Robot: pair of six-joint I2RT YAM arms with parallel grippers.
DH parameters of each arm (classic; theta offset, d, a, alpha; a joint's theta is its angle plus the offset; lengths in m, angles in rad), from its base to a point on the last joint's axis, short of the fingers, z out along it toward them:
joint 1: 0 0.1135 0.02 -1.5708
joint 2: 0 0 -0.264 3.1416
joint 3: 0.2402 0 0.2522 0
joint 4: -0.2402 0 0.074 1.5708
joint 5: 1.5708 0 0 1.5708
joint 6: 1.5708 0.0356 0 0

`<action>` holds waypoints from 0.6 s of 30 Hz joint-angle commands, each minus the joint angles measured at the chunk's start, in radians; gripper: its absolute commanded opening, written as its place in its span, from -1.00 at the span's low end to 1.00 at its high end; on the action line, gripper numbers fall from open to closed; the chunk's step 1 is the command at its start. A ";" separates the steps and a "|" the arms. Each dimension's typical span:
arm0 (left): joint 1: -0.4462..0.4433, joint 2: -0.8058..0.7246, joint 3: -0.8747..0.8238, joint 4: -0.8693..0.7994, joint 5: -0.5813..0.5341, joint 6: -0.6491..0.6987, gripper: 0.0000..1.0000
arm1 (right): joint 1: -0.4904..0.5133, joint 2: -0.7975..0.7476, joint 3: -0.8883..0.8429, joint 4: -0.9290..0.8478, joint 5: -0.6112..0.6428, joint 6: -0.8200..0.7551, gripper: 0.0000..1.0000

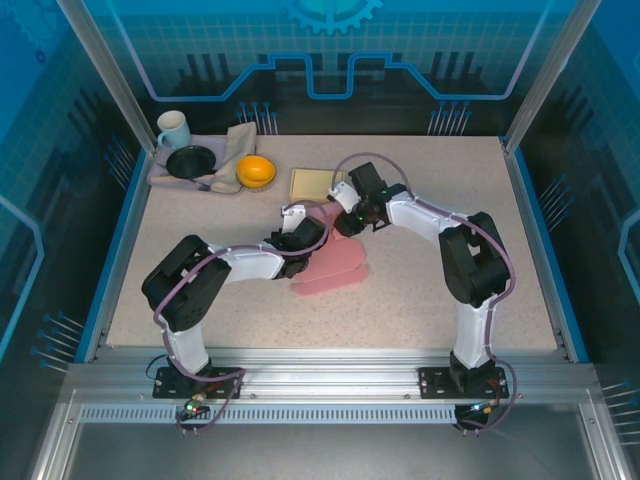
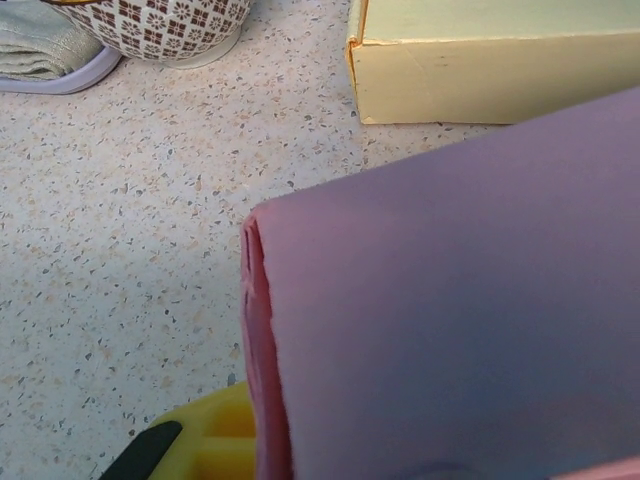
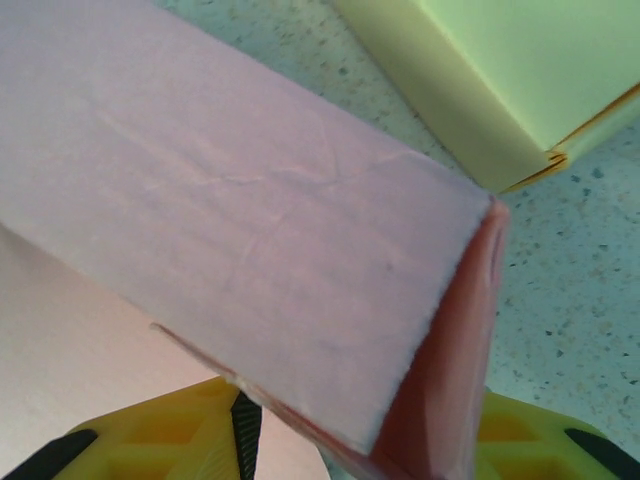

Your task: Fold the paper box

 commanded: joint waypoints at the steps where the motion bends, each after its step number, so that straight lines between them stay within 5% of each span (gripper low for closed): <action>1: -0.013 -0.024 0.013 -0.075 0.046 -0.004 -0.75 | 0.037 -0.017 -0.071 0.179 0.083 0.065 -0.18; 15: -0.015 -0.045 0.043 -0.160 0.096 -0.042 -0.75 | 0.062 -0.047 -0.242 0.545 0.342 0.151 -0.22; 18: -0.015 -0.037 0.069 -0.221 0.073 -0.074 -0.75 | 0.085 -0.040 -0.232 0.537 0.489 0.173 -0.22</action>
